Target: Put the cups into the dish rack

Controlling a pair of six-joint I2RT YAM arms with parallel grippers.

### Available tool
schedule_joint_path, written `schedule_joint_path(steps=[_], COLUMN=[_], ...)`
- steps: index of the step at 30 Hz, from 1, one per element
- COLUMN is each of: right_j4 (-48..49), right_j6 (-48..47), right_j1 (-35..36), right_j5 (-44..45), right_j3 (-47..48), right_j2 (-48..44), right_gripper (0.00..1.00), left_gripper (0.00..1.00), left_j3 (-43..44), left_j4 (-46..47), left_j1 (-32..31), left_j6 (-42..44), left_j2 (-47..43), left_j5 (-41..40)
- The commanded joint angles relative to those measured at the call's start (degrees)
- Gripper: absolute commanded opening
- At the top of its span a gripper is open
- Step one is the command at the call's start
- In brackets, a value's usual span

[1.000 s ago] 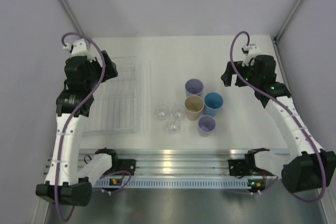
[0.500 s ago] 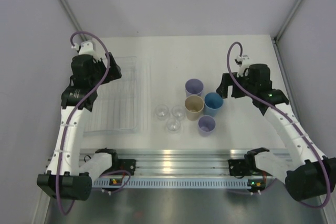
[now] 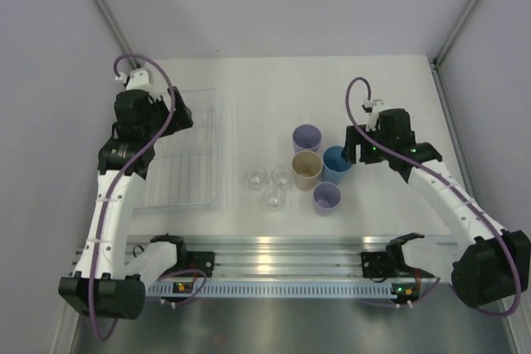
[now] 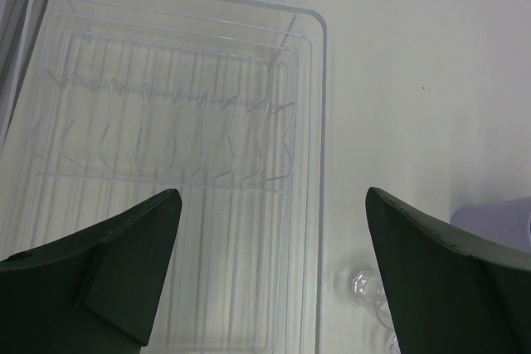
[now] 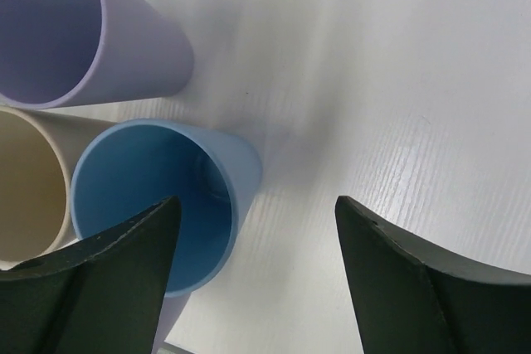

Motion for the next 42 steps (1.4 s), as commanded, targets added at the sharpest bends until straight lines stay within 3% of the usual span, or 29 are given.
schedule_joint_path(steps=[1, 2, 6, 13, 16, 17, 23, 28, 34, 38, 42], right_j4=[2.38, 2.38, 2.56, 2.73, 2.65, 2.39, -0.42, -5.69, -11.41, -13.87, -11.6], right_j6=[0.72, 0.8, 0.28, 0.37, 0.37, 0.37, -0.07, -2.88, -7.71, -10.09, -6.6], right_j1=[1.35, 1.44, 1.88, 2.58, 2.84, 2.84, 2.84, 2.93, 2.41, 1.7, 1.35], right_j5=[2.56, 2.83, 2.83, 3.18, 3.97, 4.23, 10.12, 18.55, 26.12, 26.12, 16.59], right_j3=[0.07, -0.02, 0.51, 0.95, 0.86, 1.03, 3.22, 7.88, 21.14, 34.21, 42.6], right_j2=[0.65, 1.0, 2.84, 4.69, 4.7, 4.78, 4.26, 3.73, 5.92, 7.94, 9.7], right_gripper=[0.75, 0.66, 0.54, 0.4, 0.28, 0.18, 0.0, 0.0, 0.0, 0.0, 0.0], left_gripper=[0.99, 0.98, 0.98, 0.98, 0.98, 0.98, 0.98, 0.98, 0.99, 0.98, 0.98], left_j3=[-0.5, -0.58, -1.02, -1.2, -1.29, -1.38, -1.9, -2.52, -0.5, 2.57, 1.44], left_j4=[2.34, 2.42, 2.42, 2.51, 2.69, 2.69, 3.04, 3.65, 3.22, 2.6, 10.38], left_j1=[0.06, 0.15, 0.06, 0.15, 0.06, 0.06, 0.15, 0.15, 0.15, 0.41, 0.59], left_j6=[0.03, 0.12, 0.3, 0.56, 0.82, 0.82, 1.0, 2.93, 4.25, 0.93, -4.88], left_j2=[-1.86, -2.03, -2.12, -1.6, -1.33, -1.42, -1.6, -2.73, -3.8, -1.52, 0.42], left_j5=[-0.27, -0.53, -0.62, -0.53, -0.62, -0.71, -1.23, -4.48, -9.59, 0.67, 17.71])
